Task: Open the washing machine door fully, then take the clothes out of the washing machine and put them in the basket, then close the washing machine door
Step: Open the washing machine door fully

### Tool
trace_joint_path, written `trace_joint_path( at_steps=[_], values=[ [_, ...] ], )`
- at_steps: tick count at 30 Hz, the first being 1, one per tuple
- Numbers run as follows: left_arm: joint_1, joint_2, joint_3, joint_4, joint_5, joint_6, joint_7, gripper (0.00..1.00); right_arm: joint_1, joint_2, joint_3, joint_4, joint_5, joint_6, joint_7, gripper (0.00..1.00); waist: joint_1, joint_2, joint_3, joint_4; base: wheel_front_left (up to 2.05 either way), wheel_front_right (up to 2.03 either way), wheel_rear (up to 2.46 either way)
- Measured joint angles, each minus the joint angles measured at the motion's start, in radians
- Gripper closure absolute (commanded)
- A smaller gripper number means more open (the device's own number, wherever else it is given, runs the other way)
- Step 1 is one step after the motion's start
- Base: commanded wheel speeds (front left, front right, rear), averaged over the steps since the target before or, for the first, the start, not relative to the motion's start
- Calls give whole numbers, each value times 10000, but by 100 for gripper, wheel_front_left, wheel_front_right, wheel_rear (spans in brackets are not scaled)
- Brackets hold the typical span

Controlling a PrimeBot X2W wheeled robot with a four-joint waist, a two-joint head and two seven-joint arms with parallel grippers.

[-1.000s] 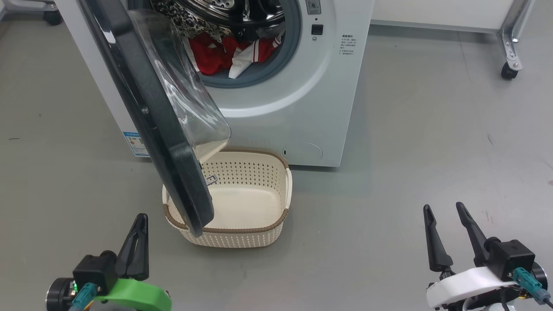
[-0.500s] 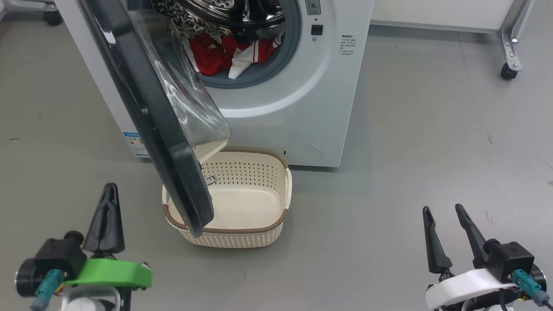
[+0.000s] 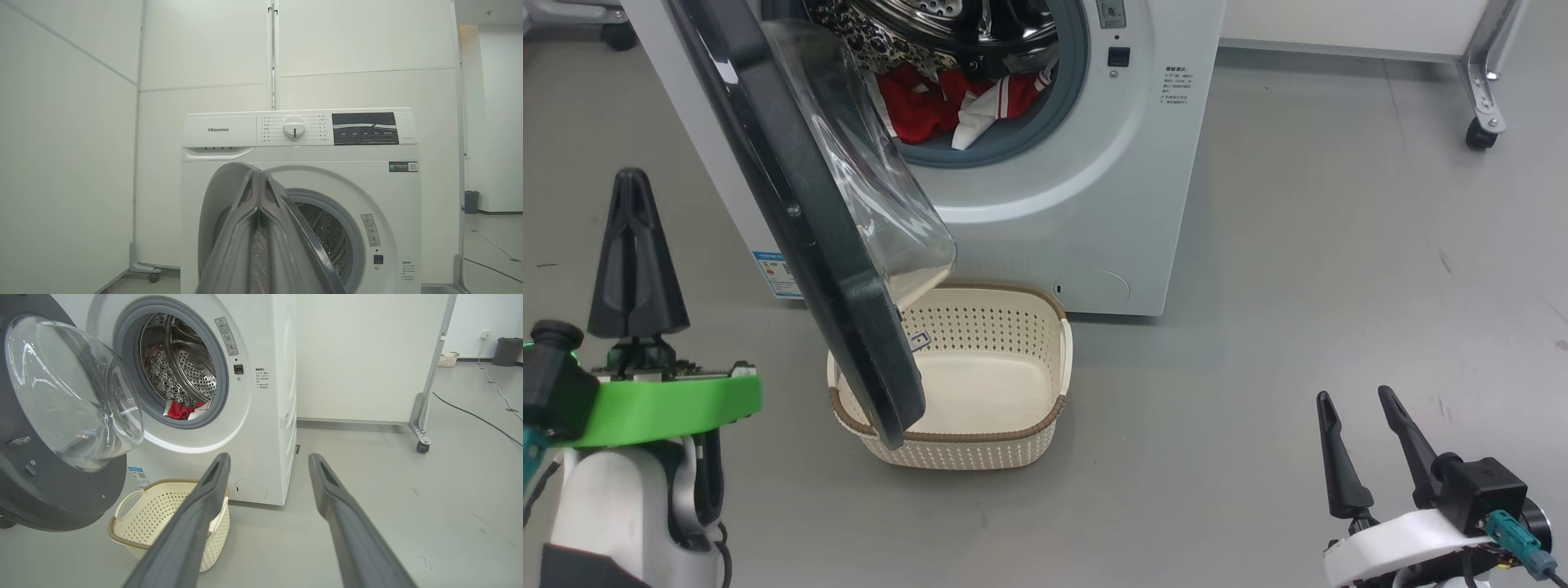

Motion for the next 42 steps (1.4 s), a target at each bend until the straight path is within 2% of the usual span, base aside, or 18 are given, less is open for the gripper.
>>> trace_joint_path(
  at_steps=[10, 21, 25, 34, 42],
  values=[
    [-878, 44, -989, -385, 165, -272, 113, 100, -1, 82, -42, 79, -98, 102, 0, 0, 0, 0, -19, -151, 0, 0, 0],
    [-1004, -63, -2429, -257, 389, -506, 694, 100, -1, 190, -113, 130, -176, 205, 0, 0, 1, 0, -38, -385, 0, 0, 0],
    [-949, -142, -3066, 318, 410, -516, 1189, 100, -1, 259, -134, 150, -205, 245, 0, 0, 1, 0, -19, -478, 0, 0, 0],
    [-196, -197, -3641, 1622, 94, -516, 1898, 100, -5, 357, -173, 167, -263, 334, 0, 0, 0, 0, 73, -611, 0, 0, 0],
    [203, -213, -3494, 2859, -171, -324, 2144, 100, -28, 430, -196, 282, -337, 422, 0, 0, 1, 0, 134, -898, 0, 0, 0]
  ],
)
